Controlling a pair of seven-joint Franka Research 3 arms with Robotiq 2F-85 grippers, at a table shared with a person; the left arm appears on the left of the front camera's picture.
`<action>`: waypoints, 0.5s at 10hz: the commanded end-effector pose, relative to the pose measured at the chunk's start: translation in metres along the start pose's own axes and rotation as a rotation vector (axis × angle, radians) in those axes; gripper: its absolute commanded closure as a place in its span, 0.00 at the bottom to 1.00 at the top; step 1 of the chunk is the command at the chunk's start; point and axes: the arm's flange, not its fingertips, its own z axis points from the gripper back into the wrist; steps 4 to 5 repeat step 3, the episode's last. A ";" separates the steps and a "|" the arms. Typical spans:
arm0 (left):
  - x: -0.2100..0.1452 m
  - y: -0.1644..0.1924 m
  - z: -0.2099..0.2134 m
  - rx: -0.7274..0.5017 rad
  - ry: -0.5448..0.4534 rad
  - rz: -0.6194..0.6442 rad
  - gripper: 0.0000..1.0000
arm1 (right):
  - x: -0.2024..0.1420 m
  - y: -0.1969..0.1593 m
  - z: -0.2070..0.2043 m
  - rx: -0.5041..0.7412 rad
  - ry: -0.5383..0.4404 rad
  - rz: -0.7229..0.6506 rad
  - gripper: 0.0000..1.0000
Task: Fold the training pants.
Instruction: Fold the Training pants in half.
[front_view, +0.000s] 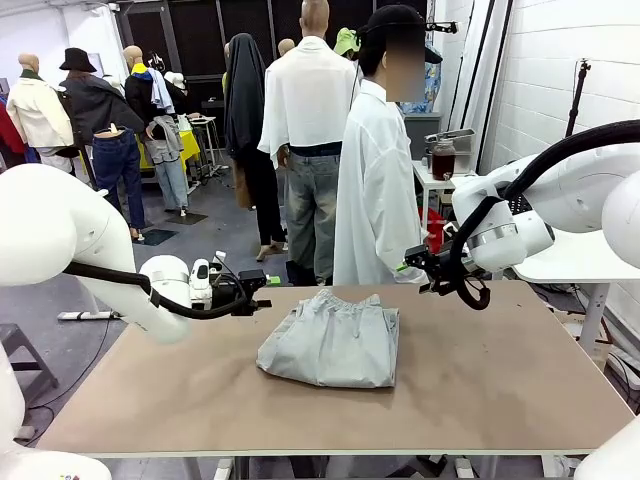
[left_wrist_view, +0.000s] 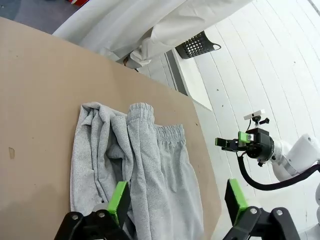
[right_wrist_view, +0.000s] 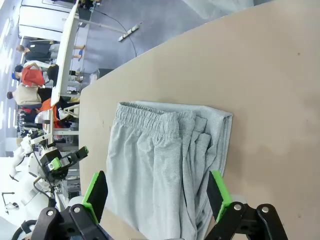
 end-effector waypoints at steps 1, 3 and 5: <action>0.002 0.000 -0.002 -0.003 -0.002 0.002 0.00 | 0.000 0.001 -0.001 0.002 0.000 -0.005 0.00; 0.002 0.000 -0.002 -0.003 -0.002 0.002 0.00 | 0.000 0.001 -0.001 0.002 0.000 -0.005 0.00; 0.002 0.000 -0.002 -0.003 -0.002 0.002 0.00 | 0.000 0.001 -0.001 0.002 0.000 -0.005 0.00</action>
